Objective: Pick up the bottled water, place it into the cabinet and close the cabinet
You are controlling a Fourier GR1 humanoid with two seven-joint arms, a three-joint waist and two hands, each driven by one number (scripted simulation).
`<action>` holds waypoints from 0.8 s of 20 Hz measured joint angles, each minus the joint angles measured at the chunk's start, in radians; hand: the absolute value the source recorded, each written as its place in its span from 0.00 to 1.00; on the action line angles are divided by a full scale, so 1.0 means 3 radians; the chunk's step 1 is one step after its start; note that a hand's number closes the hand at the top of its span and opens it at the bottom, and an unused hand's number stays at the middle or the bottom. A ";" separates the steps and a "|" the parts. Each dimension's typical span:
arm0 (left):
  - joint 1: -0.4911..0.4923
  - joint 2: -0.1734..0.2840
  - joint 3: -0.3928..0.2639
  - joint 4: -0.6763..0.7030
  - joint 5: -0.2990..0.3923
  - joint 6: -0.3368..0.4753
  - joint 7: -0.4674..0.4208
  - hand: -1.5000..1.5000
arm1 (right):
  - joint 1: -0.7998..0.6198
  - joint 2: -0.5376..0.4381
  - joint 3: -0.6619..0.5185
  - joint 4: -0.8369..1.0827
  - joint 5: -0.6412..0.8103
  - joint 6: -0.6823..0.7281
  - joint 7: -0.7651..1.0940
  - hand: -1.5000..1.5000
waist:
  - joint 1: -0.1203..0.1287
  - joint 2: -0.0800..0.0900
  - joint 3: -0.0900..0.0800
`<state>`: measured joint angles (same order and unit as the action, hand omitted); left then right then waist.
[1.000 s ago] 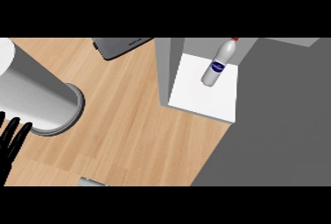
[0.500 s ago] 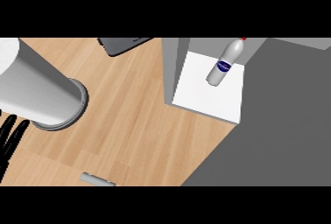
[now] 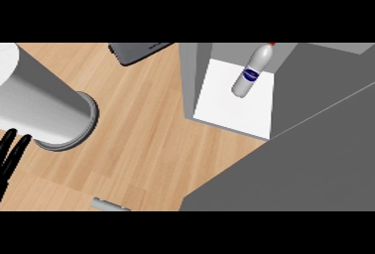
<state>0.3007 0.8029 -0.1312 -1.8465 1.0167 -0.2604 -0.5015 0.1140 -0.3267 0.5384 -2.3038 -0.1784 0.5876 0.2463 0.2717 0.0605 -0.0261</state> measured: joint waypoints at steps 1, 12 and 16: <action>0.0002 0.0000 0.0000 0.0015 0.0001 -0.0006 0.0001 0.00 | -0.0093 0.0027 -0.0018 0.0072 -0.0001 -0.0014 0.0067 1.00 | -0.0001 -0.0002 0.0002; 0.0005 0.0006 0.0042 0.0118 0.0055 -0.0053 0.0022 0.00 | -0.1093 0.0508 -0.0168 0.0877 -0.0090 -0.0204 0.0697 1.00 | -0.0063 -0.0044 0.0029; 0.0017 -0.0005 0.0069 0.0175 0.0068 -0.0071 0.0008 0.00 | -0.1577 0.0810 -0.0313 0.1389 -0.0008 -0.0508 0.0947 1.00 | -0.0111 -0.0059 0.0045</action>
<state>0.3059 0.8013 -0.1104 -1.7941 1.0372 -0.2816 -0.4992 -0.3591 -0.0837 0.4444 -1.8870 -0.1809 0.4352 0.5305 0.2385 0.0429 -0.0126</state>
